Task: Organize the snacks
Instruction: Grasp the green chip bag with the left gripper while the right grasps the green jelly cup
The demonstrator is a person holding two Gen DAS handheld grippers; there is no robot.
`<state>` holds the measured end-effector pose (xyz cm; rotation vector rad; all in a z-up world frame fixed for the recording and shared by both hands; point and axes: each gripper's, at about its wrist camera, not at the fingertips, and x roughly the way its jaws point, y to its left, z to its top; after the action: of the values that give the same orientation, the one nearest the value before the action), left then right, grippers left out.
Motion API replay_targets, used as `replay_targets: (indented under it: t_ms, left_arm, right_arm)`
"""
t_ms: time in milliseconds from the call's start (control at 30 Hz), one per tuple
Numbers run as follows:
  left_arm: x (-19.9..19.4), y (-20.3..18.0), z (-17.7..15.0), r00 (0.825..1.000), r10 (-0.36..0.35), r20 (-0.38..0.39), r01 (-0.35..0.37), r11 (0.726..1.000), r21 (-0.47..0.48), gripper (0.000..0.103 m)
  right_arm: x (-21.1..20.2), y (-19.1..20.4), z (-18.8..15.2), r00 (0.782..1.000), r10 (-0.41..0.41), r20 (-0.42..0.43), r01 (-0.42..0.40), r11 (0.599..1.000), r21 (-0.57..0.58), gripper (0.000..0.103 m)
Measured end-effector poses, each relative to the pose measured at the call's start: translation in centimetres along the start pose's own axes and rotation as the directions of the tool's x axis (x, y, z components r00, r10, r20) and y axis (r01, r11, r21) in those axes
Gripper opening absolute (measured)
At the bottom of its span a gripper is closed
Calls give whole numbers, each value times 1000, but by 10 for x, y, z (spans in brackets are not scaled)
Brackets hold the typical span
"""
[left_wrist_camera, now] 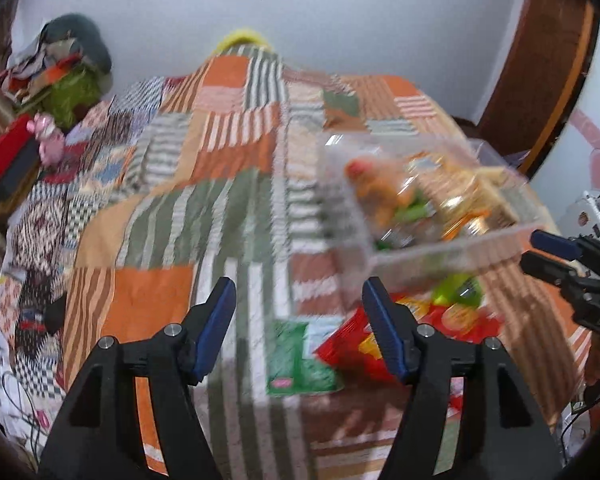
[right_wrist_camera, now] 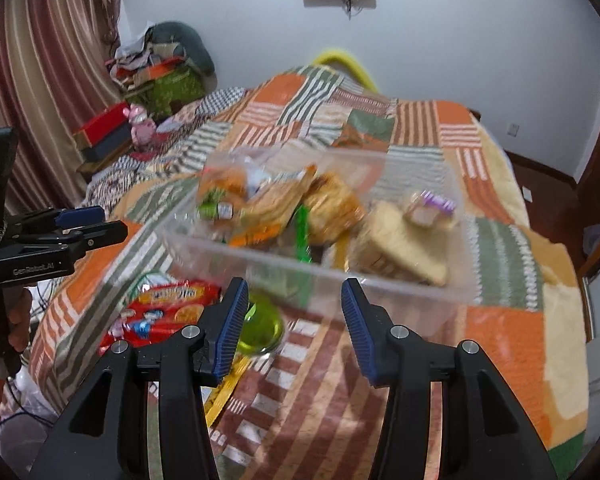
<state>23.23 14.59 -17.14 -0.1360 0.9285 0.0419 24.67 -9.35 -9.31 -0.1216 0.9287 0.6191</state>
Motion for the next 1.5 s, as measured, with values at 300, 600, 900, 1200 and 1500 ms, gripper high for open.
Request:
replay_targets:
  t_ms: [300,600,900,1200,1500]
  left_arm:
    - [43,22,-40,992,-22,-123,19,1000,-24,65]
    - [59,15,-45,989,-87,-123,83,996,-37,66]
    - [62,14,-48,991,-78,-109,75,997,-33,61]
    - [51,15,-59,990,-94,-109,91,995,-39,39]
    - [30,17,-61,995,-59,-76,55,997,-58,28]
  right_arm:
    - [30,13,-11,996,12,-84,-13,1000,-17,45]
    - [41,22,-12,993,38,-110,-40,999,-20,45]
    - [47,24,-17,989,60,-138,-62,998,-8,45]
    - [53,27,-16,988,70,-141,-71,997,0,42]
    - [39,18,-21,992,46,-117,-45,999,17,42]
